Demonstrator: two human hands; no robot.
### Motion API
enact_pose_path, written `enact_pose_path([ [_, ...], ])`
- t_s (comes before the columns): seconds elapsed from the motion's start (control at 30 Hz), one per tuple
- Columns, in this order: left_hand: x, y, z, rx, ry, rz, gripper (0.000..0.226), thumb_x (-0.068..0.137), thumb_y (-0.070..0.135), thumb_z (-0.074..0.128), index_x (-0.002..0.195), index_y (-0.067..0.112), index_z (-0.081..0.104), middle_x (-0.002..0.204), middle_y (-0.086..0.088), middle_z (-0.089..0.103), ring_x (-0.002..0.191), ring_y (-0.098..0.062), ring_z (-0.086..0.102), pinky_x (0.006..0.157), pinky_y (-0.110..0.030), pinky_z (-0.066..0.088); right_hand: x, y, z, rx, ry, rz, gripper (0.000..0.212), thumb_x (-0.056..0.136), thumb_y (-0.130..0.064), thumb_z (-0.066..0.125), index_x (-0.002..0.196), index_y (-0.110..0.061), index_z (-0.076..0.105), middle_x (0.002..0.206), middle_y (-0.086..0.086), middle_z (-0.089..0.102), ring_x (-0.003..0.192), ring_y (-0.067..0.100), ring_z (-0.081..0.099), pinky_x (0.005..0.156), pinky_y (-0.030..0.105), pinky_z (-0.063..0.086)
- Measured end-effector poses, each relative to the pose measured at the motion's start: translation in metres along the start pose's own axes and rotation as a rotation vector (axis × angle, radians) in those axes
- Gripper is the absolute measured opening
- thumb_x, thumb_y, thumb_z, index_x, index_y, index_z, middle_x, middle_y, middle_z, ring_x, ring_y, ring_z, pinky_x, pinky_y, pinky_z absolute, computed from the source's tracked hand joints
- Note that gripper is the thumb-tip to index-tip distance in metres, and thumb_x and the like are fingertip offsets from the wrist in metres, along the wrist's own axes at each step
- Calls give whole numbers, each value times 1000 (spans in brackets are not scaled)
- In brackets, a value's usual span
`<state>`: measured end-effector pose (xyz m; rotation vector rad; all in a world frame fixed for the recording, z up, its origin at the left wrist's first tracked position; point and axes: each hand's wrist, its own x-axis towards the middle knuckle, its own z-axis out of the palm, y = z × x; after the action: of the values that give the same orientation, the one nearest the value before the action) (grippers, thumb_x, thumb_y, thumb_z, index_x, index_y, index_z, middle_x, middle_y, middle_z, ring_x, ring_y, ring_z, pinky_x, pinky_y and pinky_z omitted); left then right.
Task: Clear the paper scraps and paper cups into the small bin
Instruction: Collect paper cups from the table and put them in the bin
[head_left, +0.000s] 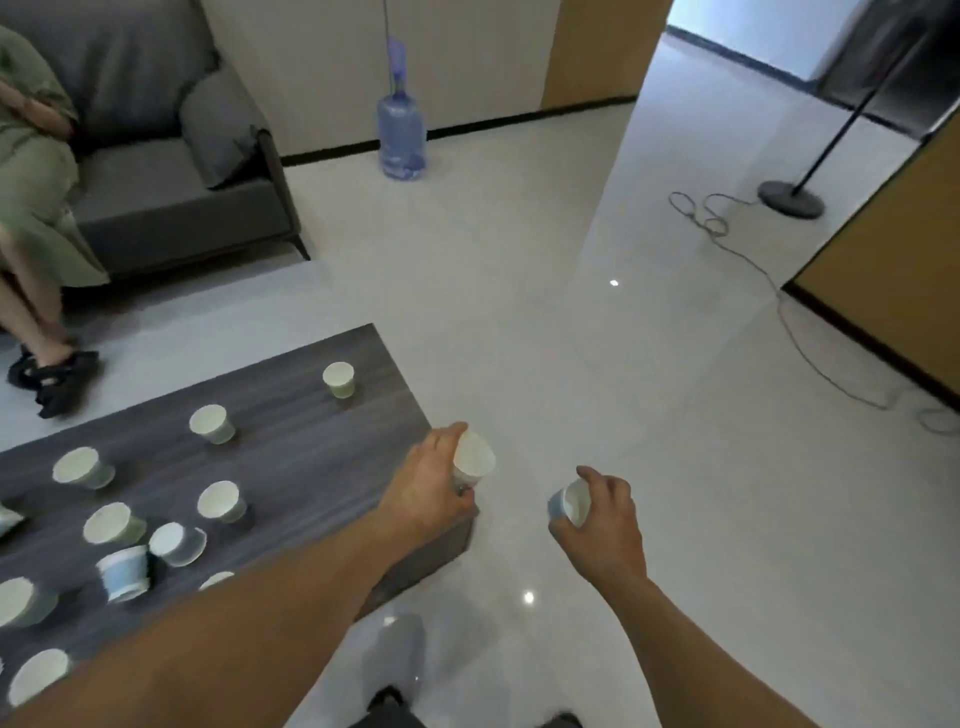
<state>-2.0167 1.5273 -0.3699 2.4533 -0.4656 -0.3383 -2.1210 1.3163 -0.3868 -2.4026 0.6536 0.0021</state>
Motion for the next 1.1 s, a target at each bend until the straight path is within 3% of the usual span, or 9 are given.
enact_pose_path([
  [0.13,19,99,38,39,-73,165,86,74,27,74,145,22,25,139,-3,36,120,-24,46,95,-35,44,-27,77,-64,28,138,126,72,76,-32,69,142,-25,40,132,-2,38,116,20,45,82,27,40],
  [0.3,18,239,121,81,-192,371,92,78,28,70,149,35,12,134,-2,33,111,-24,51,89,-34,48,-76,189,-147,49,323,303,72,77,-34,68,143,-26,39,133,-3,39,116,19,44,83,27,40],
  [0.5,-18,386,239,100,-313,622,82,82,42,63,150,26,18,135,-2,35,118,-23,46,91,-34,46,-156,309,-230,18,474,540,73,77,-40,64,144,-30,34,134,-8,36,121,15,40,88,27,44],
  [0.8,-38,522,363,129,-584,849,76,73,35,72,139,23,35,133,2,38,107,-21,54,85,-30,49,-214,427,-292,36,631,847,73,80,-42,59,145,-30,30,135,-8,33,121,15,38,91,28,46],
  [1.1,-19,666,484,128,-754,1101,82,77,34,68,147,36,24,131,2,33,111,-20,48,89,-31,49,-212,517,-359,42,735,1090,74,80,-41,59,147,-30,29,138,-9,33,125,13,37,90,25,45],
])
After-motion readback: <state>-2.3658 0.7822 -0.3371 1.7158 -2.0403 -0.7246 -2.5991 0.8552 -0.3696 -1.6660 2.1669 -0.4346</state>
